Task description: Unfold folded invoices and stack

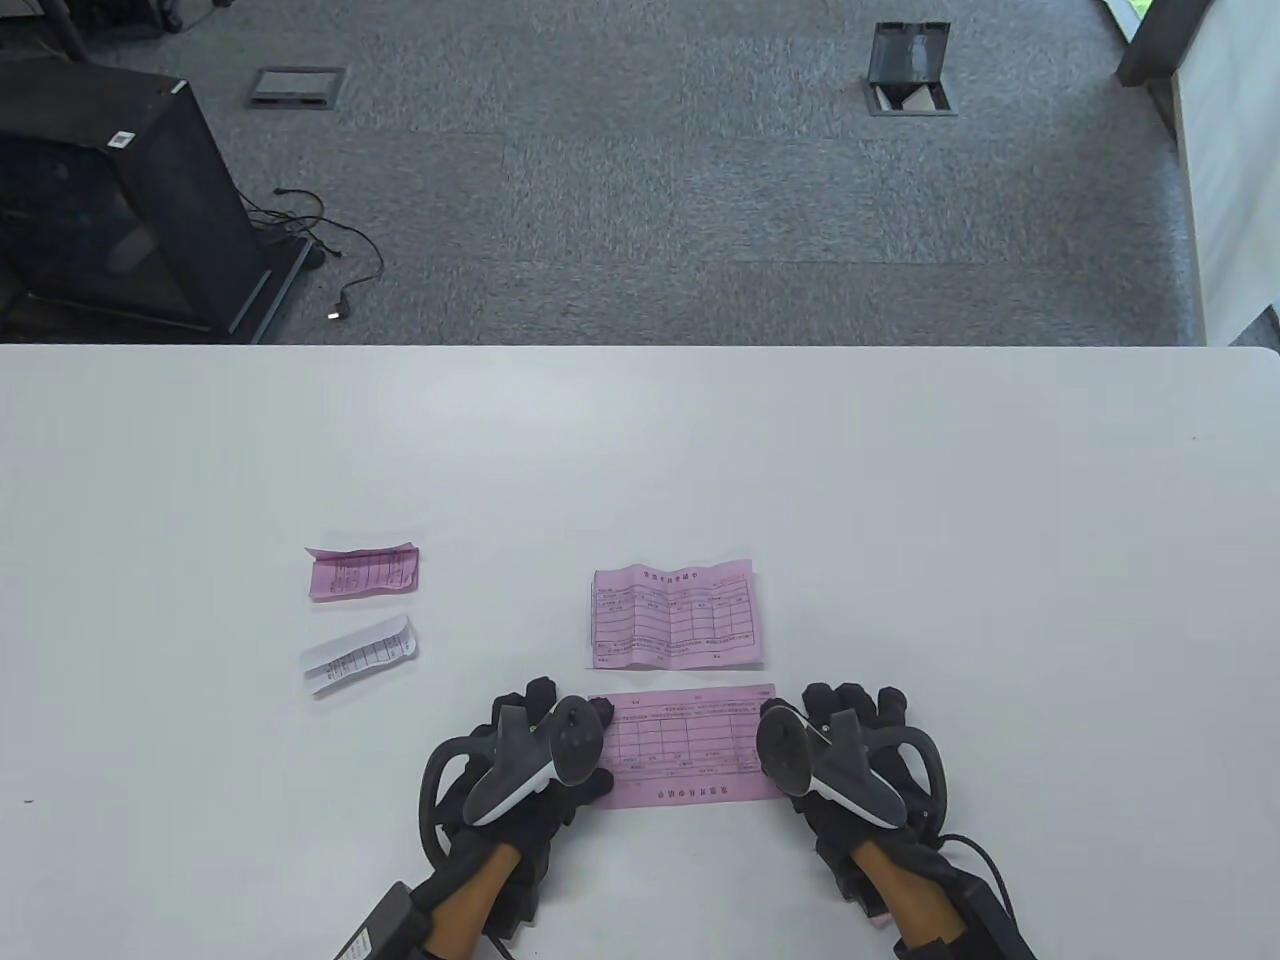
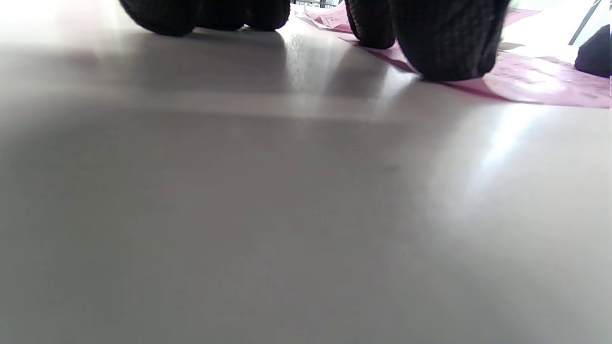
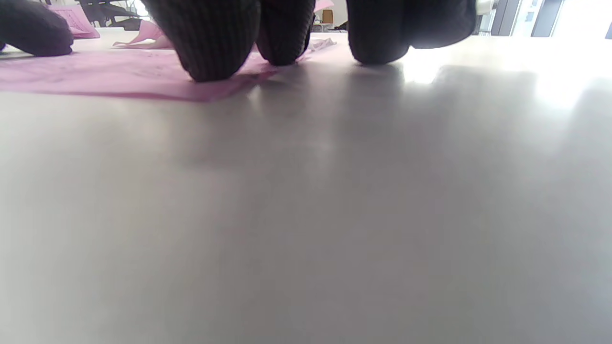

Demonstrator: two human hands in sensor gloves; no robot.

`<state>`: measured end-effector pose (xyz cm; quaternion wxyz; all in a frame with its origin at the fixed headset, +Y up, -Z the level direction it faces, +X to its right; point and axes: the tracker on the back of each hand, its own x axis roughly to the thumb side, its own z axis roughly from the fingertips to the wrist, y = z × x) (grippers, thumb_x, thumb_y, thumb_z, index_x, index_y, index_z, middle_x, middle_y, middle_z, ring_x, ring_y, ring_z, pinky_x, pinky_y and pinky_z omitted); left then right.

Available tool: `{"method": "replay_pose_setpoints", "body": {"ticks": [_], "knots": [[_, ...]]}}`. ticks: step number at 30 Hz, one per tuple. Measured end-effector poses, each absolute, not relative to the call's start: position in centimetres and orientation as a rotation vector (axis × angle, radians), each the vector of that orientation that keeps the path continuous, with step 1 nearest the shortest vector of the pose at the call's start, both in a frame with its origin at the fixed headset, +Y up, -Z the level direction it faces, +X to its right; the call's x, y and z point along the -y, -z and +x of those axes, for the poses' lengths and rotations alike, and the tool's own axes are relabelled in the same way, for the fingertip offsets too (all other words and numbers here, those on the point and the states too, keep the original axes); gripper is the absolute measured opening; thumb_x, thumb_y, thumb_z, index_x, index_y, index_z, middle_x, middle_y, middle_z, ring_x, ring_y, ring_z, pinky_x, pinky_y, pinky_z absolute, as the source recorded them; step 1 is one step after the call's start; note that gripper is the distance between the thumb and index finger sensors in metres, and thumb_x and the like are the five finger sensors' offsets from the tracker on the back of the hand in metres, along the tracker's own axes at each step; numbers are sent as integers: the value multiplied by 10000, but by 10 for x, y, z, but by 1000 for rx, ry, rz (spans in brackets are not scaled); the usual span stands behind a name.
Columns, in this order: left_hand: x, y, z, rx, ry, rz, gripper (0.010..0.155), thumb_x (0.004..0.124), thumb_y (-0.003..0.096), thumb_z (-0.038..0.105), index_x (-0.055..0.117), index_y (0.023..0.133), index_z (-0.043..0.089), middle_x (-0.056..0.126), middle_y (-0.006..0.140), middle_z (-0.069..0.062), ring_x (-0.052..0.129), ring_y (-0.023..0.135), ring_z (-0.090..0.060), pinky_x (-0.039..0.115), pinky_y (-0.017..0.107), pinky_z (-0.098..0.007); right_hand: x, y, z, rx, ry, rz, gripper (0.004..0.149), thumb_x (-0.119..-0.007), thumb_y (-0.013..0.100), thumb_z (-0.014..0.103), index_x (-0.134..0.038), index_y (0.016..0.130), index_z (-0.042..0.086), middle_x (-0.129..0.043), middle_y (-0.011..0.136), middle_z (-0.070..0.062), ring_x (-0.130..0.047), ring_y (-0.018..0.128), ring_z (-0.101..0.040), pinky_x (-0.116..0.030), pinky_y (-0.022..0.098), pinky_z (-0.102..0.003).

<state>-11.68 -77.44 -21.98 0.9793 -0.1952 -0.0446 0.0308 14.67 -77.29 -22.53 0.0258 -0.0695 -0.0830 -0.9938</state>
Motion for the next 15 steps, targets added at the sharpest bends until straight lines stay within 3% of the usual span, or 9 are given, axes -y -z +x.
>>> {"method": "replay_pose_setpoints", "body": {"ticks": [7,15], "knots": [[775,220,-117,91,-64,-391,704,770,442,553,477,1079,492,312,1225,-131,361,1065,-403,505,748,-531,773,231,154,264,3258,-90,640,-678,443,530,-519,1031,336,-589,1055,-161,-559,960,-462,-380,665,-761],[775,219,-117,96,-64,-386,702,768,442,554,481,1079,491,313,1225,-134,364,1063,-405,506,746,-531,781,238,145,387,3158,-53,738,-633,448,595,-418,1087,295,-453,1092,-196,-437,995,-496,-343,674,-762]]}}
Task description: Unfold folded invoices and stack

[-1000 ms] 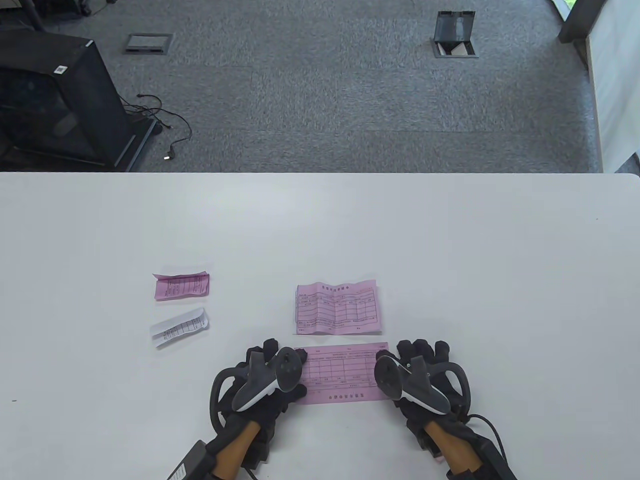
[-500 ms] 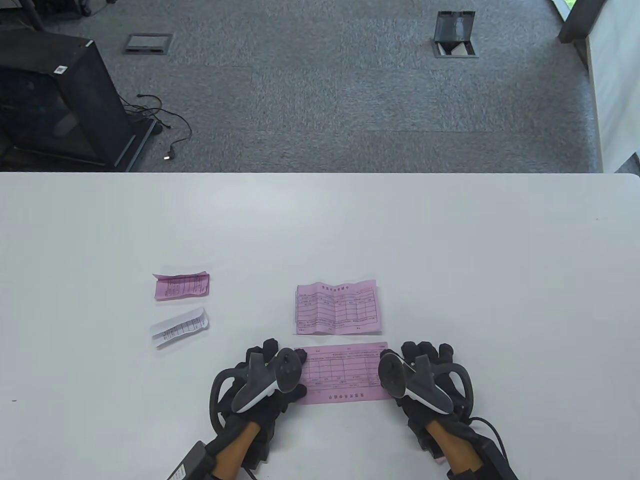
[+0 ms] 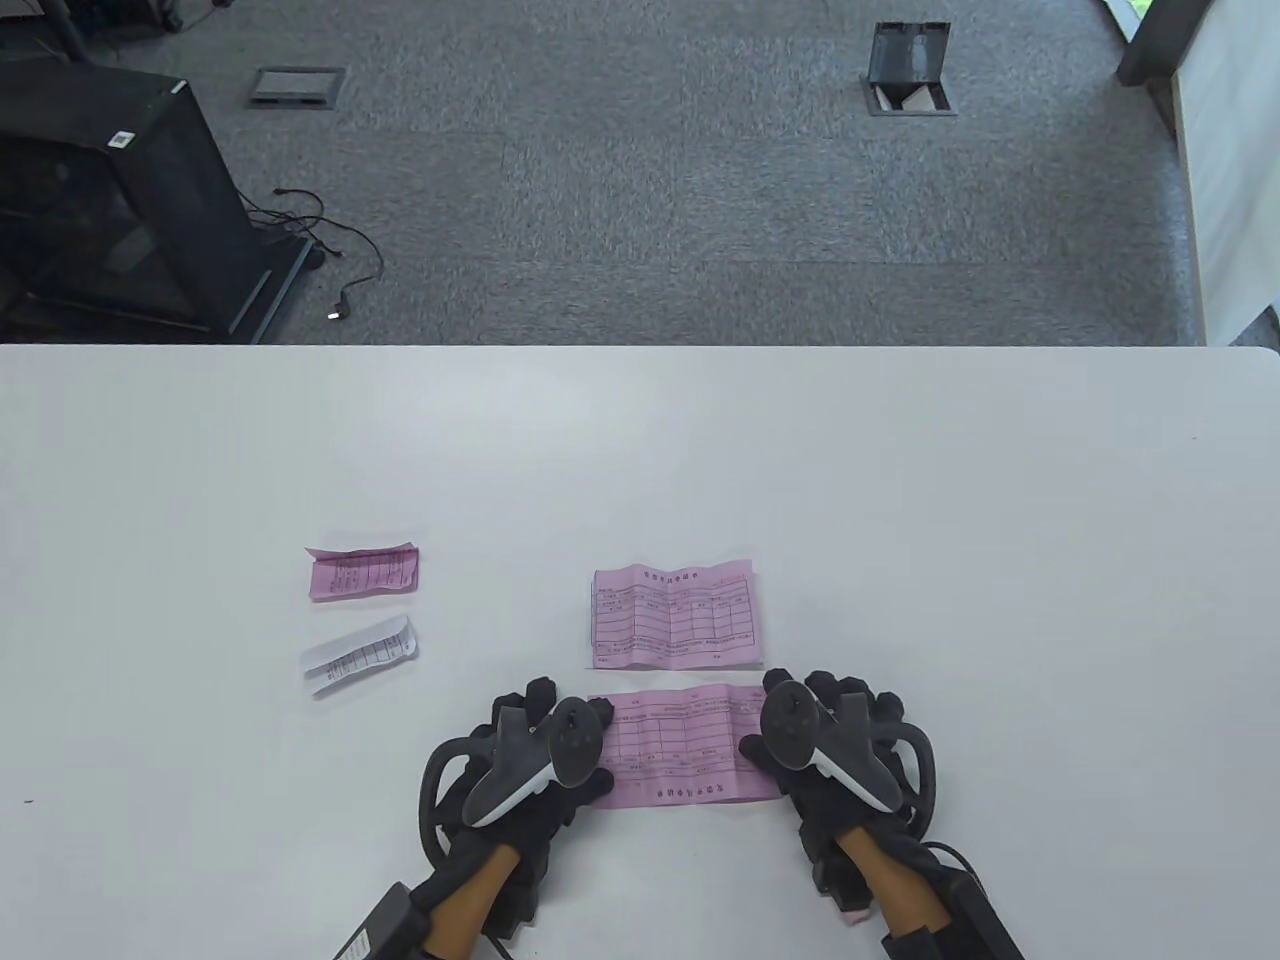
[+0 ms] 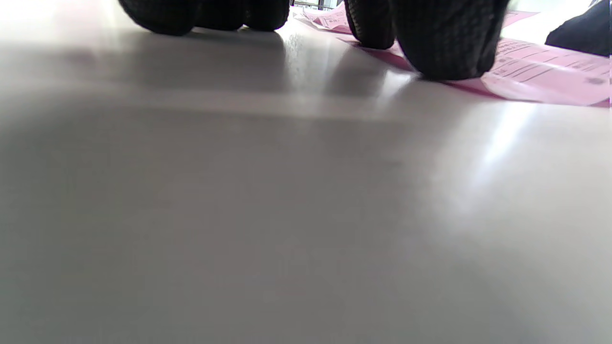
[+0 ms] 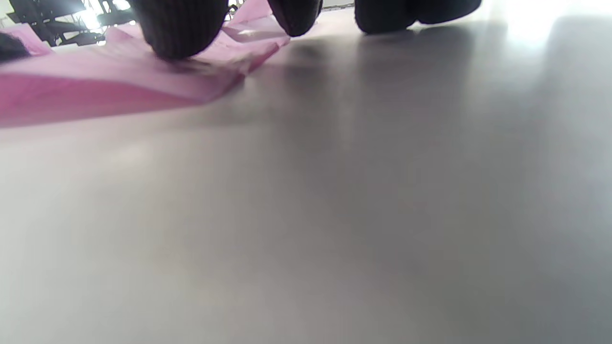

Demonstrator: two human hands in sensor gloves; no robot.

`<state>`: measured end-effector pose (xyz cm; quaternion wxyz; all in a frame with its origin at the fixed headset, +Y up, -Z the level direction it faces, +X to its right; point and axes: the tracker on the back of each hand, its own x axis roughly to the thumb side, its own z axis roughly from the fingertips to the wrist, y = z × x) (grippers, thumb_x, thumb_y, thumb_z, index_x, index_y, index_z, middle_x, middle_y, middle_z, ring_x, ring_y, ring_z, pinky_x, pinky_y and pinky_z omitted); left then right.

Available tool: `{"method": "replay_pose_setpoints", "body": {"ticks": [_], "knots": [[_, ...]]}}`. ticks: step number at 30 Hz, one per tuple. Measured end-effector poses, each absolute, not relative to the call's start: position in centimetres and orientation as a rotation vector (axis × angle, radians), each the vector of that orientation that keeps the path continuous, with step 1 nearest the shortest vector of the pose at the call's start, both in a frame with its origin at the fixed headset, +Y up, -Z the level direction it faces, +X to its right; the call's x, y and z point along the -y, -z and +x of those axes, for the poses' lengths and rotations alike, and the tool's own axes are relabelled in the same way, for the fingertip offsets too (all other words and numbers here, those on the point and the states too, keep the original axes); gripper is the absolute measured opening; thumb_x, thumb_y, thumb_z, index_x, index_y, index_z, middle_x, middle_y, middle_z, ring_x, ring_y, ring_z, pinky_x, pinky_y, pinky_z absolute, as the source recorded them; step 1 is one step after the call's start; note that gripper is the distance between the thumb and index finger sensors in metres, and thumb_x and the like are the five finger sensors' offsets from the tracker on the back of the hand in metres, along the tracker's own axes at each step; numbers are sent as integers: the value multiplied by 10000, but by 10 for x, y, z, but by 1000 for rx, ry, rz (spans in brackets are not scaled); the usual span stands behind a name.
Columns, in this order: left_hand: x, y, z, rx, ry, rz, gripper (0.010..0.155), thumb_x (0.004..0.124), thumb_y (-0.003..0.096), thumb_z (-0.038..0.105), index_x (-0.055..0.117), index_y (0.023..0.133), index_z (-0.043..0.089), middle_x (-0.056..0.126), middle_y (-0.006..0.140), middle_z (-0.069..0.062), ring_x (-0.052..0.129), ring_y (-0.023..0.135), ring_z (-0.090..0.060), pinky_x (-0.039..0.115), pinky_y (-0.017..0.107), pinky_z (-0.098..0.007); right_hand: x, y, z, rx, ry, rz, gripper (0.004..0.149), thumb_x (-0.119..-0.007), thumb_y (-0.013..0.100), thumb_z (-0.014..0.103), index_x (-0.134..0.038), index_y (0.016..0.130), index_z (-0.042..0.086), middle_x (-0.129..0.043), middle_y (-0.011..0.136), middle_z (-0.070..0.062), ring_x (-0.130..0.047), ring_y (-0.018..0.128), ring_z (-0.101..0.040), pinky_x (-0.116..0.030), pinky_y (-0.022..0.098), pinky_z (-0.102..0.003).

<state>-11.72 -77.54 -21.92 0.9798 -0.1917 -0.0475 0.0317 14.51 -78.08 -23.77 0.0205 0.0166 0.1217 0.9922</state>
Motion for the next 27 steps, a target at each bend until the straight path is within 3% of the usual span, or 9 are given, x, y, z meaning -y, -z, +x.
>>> {"method": "replay_pose_setpoints", "body": {"ticks": [9,19,27], "knots": [[776,219,-117,96,-65,-382,696,765,445,551,483,1079,490,314,1225,-144,364,1061,-413,503,746,-535,781,236,144,-357,-3058,43,630,-675,497,499,-482,1046,258,-460,1091,-182,-456,994,-488,-382,689,-726],[777,217,-115,105,-52,-376,697,749,454,558,469,1087,477,313,1224,-158,362,1059,-430,502,746,-538,782,234,146,-360,-2969,-161,374,-678,546,455,-587,860,275,-446,1085,-88,-412,1030,-401,-395,716,-690],[777,217,-114,107,-51,-378,694,746,456,559,464,1086,483,310,1224,-158,357,1060,-431,498,747,-539,786,231,155,-344,-2723,-235,364,-718,539,420,-634,843,238,-397,1093,-102,-303,1035,-385,-323,712,-681]]}}
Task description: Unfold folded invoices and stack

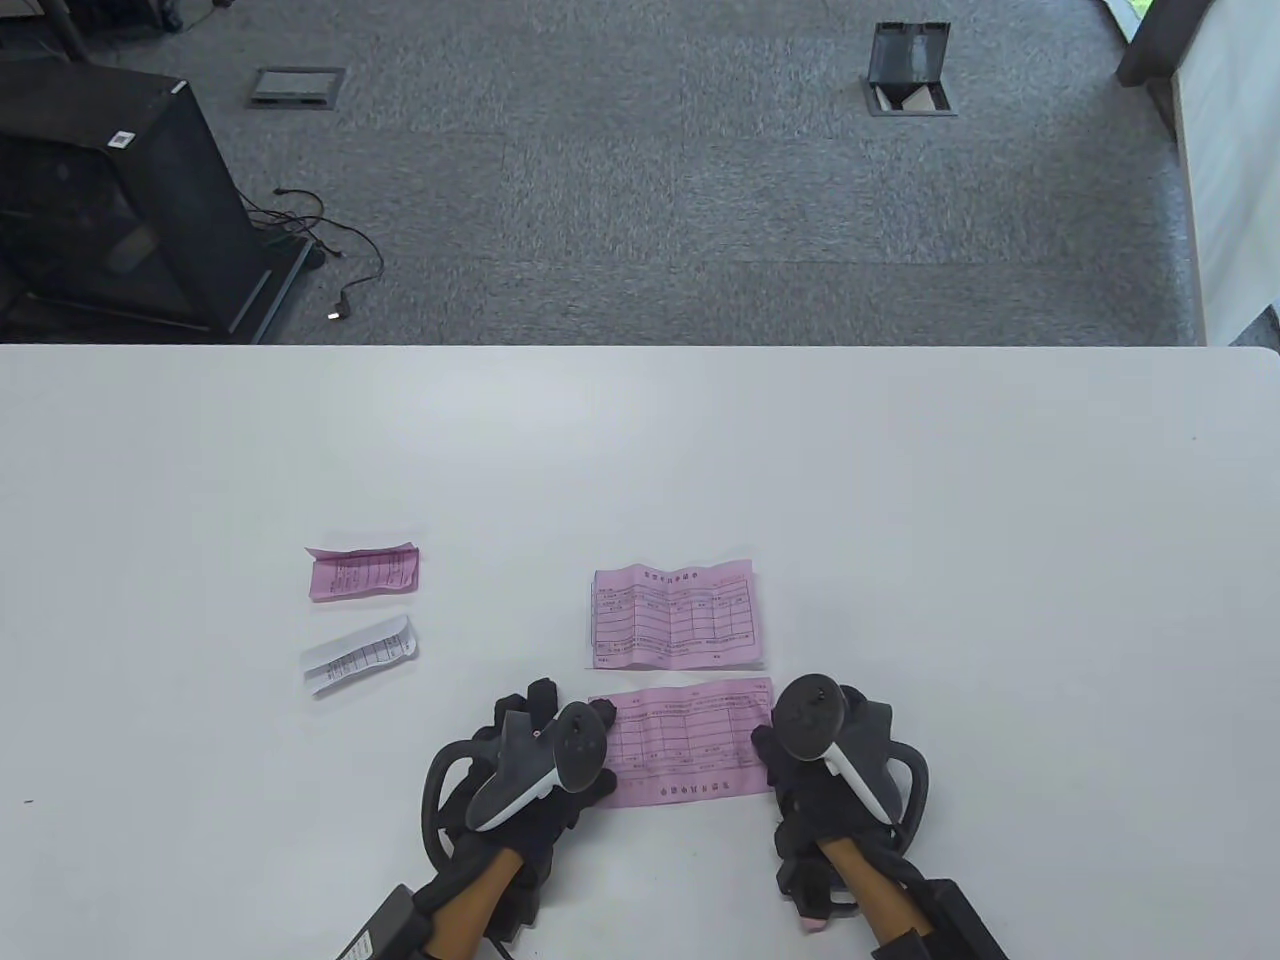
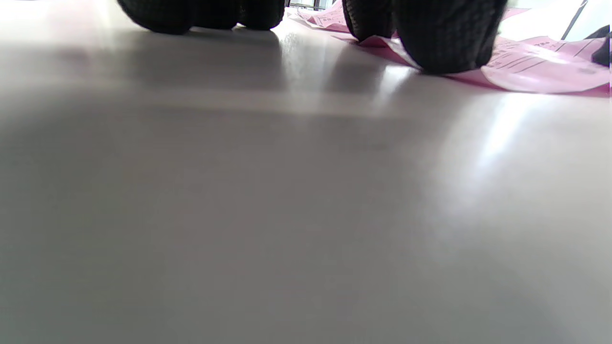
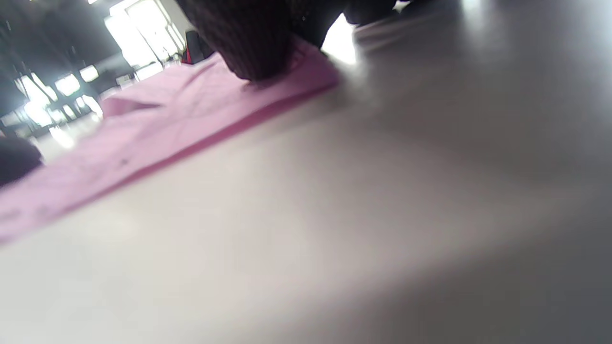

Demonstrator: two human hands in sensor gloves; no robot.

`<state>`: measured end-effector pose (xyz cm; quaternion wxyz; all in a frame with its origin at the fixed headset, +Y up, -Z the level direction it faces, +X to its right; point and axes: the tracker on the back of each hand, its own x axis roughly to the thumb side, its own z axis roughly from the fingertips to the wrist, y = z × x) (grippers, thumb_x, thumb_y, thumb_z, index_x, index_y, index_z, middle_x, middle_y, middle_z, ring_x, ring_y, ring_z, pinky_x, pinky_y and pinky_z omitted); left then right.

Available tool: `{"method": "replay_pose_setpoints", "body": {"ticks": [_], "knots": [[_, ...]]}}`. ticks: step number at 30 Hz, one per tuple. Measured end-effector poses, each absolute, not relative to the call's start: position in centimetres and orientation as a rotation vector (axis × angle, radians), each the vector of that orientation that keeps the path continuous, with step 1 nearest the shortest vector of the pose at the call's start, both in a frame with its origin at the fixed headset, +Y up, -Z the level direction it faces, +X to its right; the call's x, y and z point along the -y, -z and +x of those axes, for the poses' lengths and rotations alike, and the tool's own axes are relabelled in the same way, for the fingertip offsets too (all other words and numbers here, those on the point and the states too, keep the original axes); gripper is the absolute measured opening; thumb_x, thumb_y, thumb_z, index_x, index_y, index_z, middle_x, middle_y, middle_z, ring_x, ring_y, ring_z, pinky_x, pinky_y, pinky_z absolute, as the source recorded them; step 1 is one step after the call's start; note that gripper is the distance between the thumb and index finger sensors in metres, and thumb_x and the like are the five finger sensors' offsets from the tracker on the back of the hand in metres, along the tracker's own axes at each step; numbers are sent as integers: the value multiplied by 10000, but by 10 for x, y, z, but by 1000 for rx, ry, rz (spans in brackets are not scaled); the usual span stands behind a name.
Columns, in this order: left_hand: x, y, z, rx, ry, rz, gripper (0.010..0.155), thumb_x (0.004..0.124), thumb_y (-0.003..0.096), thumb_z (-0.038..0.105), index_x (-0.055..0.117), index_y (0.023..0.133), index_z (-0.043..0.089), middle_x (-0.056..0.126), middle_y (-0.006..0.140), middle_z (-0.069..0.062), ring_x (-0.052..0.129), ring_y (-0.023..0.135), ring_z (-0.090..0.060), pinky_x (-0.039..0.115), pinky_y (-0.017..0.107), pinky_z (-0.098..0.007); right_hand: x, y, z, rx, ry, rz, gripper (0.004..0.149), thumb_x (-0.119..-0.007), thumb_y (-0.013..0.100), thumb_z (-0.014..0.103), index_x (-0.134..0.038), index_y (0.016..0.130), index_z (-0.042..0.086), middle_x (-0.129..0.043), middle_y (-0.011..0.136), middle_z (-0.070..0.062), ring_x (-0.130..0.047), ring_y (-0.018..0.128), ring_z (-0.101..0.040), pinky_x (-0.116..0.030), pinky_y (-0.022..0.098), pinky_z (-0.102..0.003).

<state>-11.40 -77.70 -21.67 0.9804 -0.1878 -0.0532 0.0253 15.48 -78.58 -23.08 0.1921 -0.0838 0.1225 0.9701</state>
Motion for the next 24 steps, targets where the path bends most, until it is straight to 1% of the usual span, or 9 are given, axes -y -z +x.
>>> {"method": "replay_pose_setpoints", "body": {"ticks": [2,4,6,9,10,12,15,20,24], "knots": [[777,217,-114,106,-52,-378,698,747,456,559,462,1089,479,309,1224,-160,356,1061,-430,497,748,-540,784,229,160,-261,-2634,-290,371,-741,506,409,-665,824,236,-454,1083,-95,-339,1036,-376,-323,712,-668],[777,217,-114,106,-53,-379,701,748,455,560,461,1090,478,306,1225,-158,354,1061,-430,496,749,-540,779,228,164,-184,-2581,-244,372,-752,478,409,-679,805,247,-575,1035,-86,-460,1009,-377,-395,696,-666],[777,216,-114,107,-57,-380,708,748,456,562,455,1094,471,304,1225,-156,351,1062,-429,493,751,-540,776,227,166,-140,-2456,-218,368,-767,456,380,-701,784,228,-662,978,-88,-566,963,-379,-430,678,-668],[777,216,-115,107,-67,-381,714,753,454,562,458,1096,463,302,1226,-151,347,1065,-426,489,754,-538,770,226,166,-214,-2292,-170,364,-763,456,361,-696,785,220,-702,941,-95,-672,896,-384,-461,673,-659],[777,216,-116,108,-77,-380,718,756,452,561,460,1098,457,305,1225,-152,347,1066,-425,488,754,-539,768,225,164,-236,-2225,-125,363,-760,457,359,-694,785,219,-707,936,-97,-686,886,-380,-484,669,-662],[775,216,-118,105,-111,-366,719,761,447,560,477,1098,444,325,1221,-159,365,1064,-431,500,751,-542,764,224,161,-253,-2149,-75,360,-759,459,351,-696,785,213,-713,930,-100,-698,874,-382,-483,666,-669],[769,217,-126,96,-262,-327,745,776,444,552,456,1103,421,342,1212,-180,423,1052,-457,540,737,-550,750,222,156,-226,-2095,56,361,-759,459,349,-697,786,210,-715,929,-104,-703,869,-383,-483,663,-675],[754,217,-145,73,-548,-251,845,799,433,558,363,1128,354,324,1200,-213,430,1037,-479,556,721,-551,720,211,152,-101,-2053,231,363,-756,459,350,-695,790,211,-715,930,-101,-709,865,-378,-484,667,-674],[752,216,-163,131,-888,-159,952,823,418,571,261,1135,295,249,1193,-234,398,1038,-492,547,720,-564,696,200,152,5,-2005,380,363,-753,458,347,-694,793,217,-719,926,-93,-723,855,-363,-478,672,-680]]}}
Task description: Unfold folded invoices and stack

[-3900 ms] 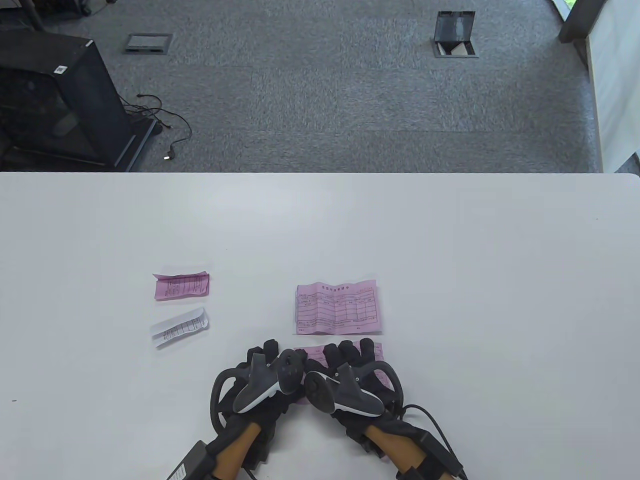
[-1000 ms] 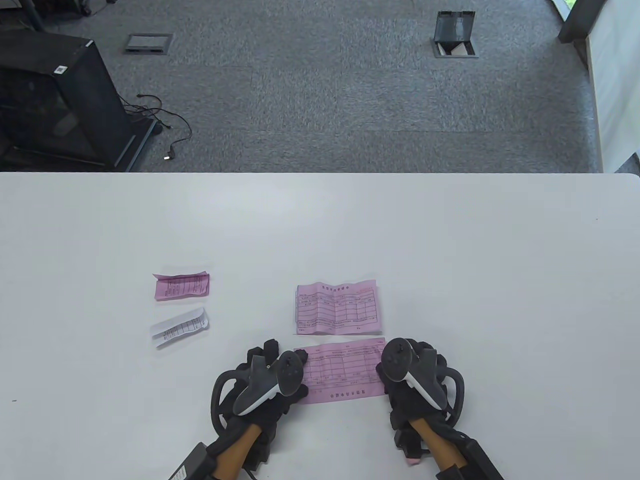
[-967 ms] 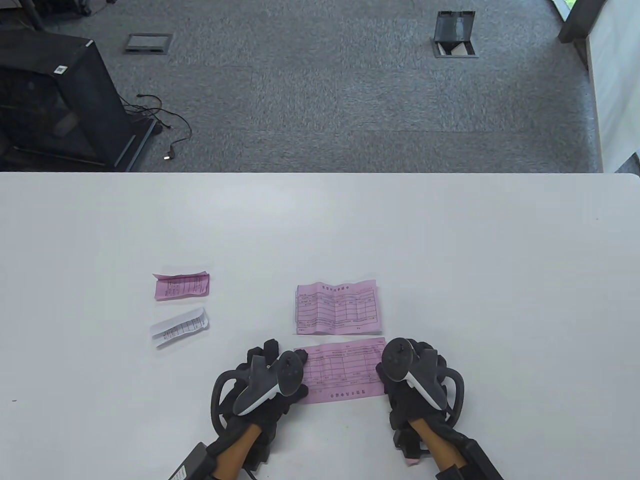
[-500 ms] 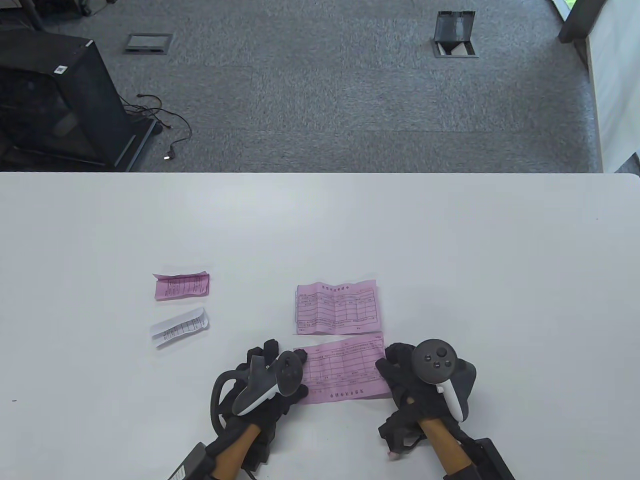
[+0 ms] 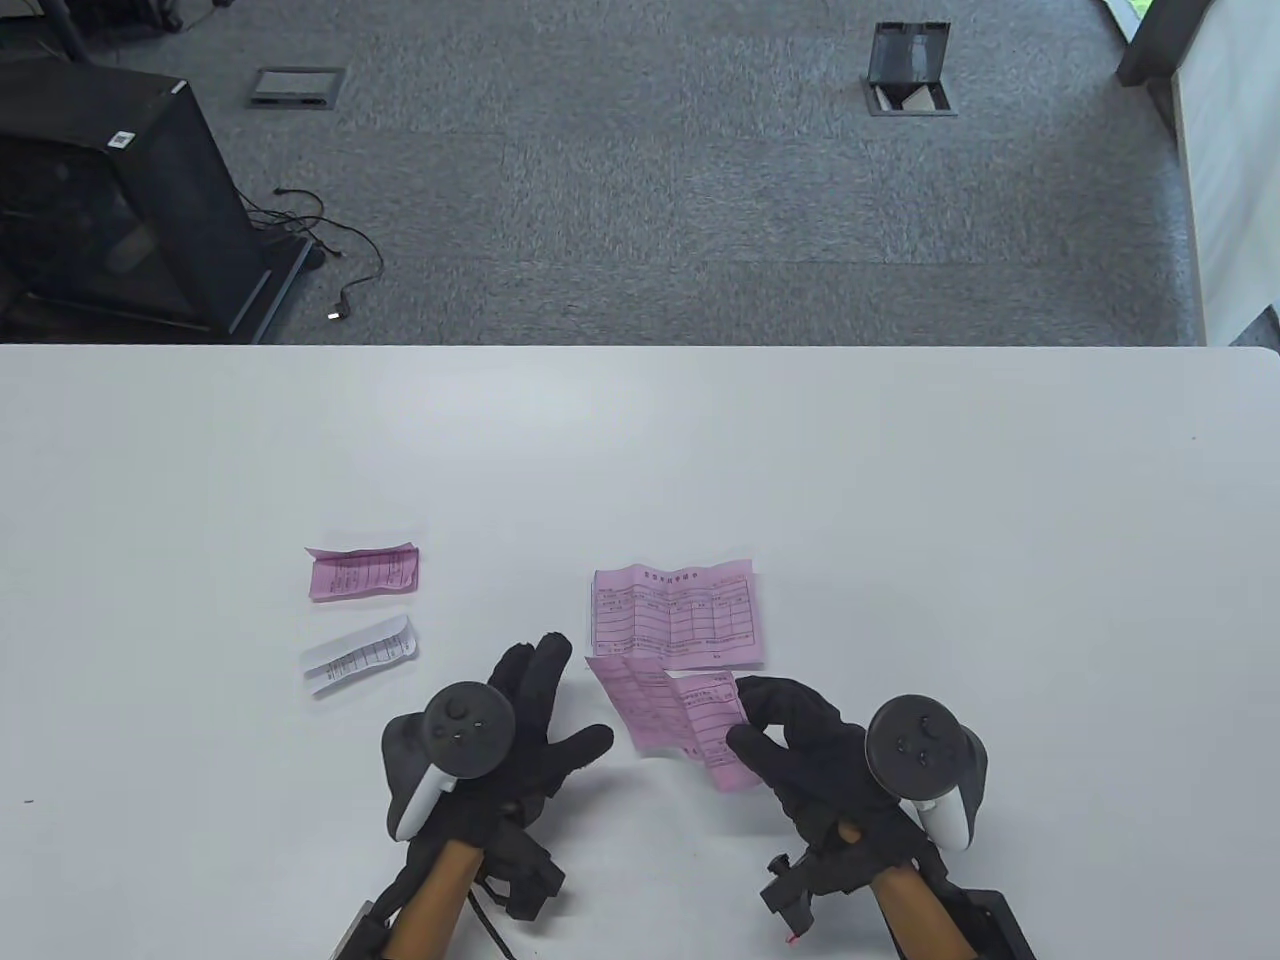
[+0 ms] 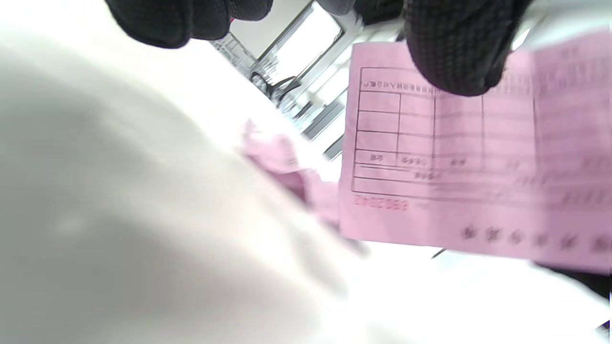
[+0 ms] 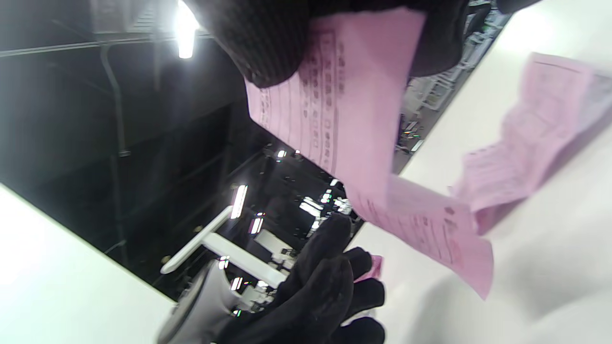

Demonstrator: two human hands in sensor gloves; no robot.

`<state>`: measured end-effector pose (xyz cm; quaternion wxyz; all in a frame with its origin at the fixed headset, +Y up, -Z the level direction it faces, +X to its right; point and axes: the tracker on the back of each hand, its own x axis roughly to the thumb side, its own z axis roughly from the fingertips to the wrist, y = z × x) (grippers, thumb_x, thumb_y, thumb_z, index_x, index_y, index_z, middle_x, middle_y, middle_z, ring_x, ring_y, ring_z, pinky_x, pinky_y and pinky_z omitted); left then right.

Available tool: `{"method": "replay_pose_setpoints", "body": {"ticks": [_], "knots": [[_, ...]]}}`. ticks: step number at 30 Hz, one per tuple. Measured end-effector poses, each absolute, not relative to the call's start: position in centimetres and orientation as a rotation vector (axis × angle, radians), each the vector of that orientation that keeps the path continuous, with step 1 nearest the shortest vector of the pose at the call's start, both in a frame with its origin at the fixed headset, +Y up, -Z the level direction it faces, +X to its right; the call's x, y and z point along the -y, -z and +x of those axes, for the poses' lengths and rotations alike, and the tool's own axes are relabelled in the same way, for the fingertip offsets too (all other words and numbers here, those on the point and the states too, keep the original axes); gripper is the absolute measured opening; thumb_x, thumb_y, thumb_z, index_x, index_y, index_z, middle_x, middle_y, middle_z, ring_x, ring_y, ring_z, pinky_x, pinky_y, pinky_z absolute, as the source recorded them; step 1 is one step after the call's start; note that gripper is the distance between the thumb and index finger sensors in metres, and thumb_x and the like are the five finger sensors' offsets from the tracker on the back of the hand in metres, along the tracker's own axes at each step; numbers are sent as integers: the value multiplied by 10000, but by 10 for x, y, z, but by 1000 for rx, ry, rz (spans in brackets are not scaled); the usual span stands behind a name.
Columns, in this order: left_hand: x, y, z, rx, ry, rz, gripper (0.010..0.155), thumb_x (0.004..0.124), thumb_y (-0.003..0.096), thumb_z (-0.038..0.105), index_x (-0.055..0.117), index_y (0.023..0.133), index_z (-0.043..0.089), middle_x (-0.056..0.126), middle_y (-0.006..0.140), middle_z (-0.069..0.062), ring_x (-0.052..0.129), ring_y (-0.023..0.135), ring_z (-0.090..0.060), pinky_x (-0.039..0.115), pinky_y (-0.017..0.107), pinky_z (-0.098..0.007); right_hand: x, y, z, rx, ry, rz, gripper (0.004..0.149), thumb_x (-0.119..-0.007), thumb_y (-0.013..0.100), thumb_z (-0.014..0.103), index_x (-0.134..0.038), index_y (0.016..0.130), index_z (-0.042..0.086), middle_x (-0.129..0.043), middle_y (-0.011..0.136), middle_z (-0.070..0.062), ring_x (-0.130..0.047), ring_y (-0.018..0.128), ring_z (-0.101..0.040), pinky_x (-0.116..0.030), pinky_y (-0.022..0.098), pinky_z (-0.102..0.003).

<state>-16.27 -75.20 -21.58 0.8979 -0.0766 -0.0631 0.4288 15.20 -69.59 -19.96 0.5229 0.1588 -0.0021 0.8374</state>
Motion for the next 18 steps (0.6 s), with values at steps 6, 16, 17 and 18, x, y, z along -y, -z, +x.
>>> {"method": "replay_pose_setpoints", "body": {"ticks": [6,16,17,18], "knots": [[759,219,-167,211,-1124,-203,1009,842,410,579,220,1134,248,241,1189,-241,376,1035,-507,544,711,-571,685,192,146,27,-1873,553,359,-749,459,345,-691,796,234,-718,932,-80,-732,854,-344,-491,684,-668],[762,217,-159,260,-1280,-161,584,882,461,439,722,1004,294,645,1116,-170,625,984,-438,647,656,-531,696,201,154,70,-1779,466,353,-739,461,341,-684,794,239,-765,872,-79,-787,782,-322,-520,676,-652],[762,217,-159,240,-1272,-135,500,880,470,403,785,949,296,733,1067,-153,704,943,-412,680,635,-513,698,203,156,78,-1786,442,352,-739,461,341,-688,793,236,-779,853,-83,-801,760,-317,-530,671,-648],[762,217,-159,227,-1264,-106,425,873,478,380,832,893,299,802,1016,-130,765,901,-389,711,612,-493,700,205,158,89,-1802,417,352,-737,463,343,-688,794,235,-787,842,-83,-808,748,-314,-536,669,-644]]}}
